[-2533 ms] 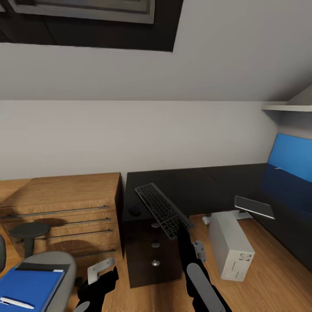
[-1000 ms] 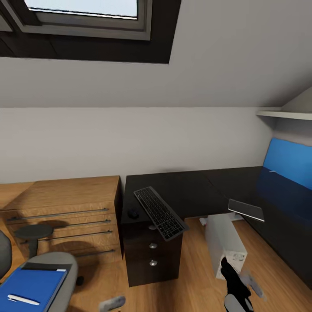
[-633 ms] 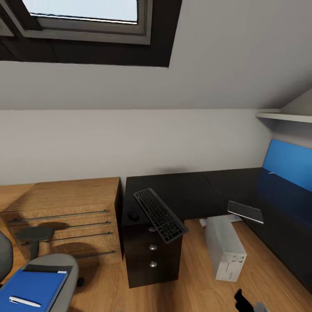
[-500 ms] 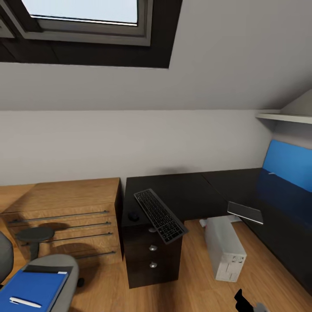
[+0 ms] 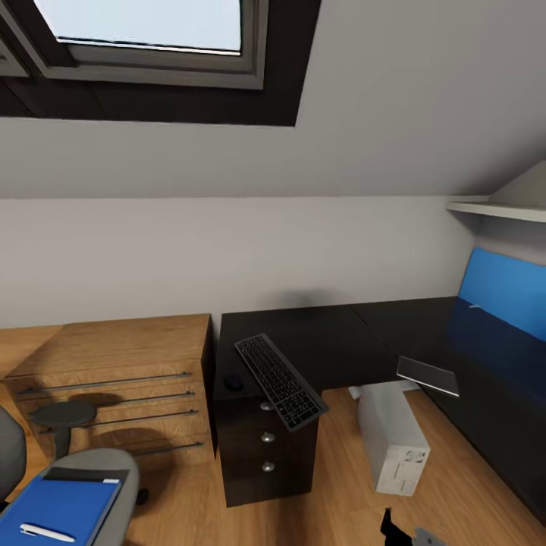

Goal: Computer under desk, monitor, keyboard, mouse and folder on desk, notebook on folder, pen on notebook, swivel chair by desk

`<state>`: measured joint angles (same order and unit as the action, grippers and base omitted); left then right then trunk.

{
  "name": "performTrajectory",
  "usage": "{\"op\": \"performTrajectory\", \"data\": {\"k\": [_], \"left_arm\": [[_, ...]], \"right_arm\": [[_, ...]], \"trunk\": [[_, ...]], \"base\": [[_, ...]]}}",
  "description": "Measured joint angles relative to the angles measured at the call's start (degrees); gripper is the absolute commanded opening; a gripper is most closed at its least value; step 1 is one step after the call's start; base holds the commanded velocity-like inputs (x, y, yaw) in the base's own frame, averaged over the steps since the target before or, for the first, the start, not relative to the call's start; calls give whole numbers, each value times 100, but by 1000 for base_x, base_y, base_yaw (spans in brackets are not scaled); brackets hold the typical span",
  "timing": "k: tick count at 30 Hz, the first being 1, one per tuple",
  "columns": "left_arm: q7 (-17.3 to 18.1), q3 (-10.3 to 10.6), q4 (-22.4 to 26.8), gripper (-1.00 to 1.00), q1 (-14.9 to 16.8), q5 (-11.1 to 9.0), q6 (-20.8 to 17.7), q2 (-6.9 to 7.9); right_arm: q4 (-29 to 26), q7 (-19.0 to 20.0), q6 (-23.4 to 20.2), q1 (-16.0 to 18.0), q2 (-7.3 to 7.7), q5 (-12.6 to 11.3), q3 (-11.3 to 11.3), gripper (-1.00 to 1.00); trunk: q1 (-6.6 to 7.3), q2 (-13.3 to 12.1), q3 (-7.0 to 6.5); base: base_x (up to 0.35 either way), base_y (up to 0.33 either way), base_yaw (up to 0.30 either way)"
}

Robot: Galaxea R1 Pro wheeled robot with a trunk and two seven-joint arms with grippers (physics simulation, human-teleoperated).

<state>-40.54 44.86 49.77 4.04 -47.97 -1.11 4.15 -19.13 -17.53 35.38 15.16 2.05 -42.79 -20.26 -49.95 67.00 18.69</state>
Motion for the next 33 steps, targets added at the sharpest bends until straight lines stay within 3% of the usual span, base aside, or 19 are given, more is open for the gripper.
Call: {"op": "performTrajectory", "data": {"k": [10, 18, 26, 33], "left_arm": [[1, -9, -182, 100, 0, 19, 16, 0], [3, -14, -242, 100, 0, 9, 10, 0], [4, -22, -292, 100, 2, 4, 15, 0], [-1, -43, -394, 100, 1, 2, 23, 8]], "right_arm": [[31, -2, 360, 1, -33, 41, -63, 100], [30, -2, 379, 1, -35, 41, -66, 100], [28, -2, 381, 0, -64, 44, -79, 100], [28, 5, 379, 0, -110, 56, -88, 100]], "trunk": [[0, -1, -1], [-2, -2, 22], [0, -2, 78], [0, -1, 85]], "base": [[-16, -12, 51], [-173, -189, 216], [-126, -254, 23], [-11, -62, 1]]}}
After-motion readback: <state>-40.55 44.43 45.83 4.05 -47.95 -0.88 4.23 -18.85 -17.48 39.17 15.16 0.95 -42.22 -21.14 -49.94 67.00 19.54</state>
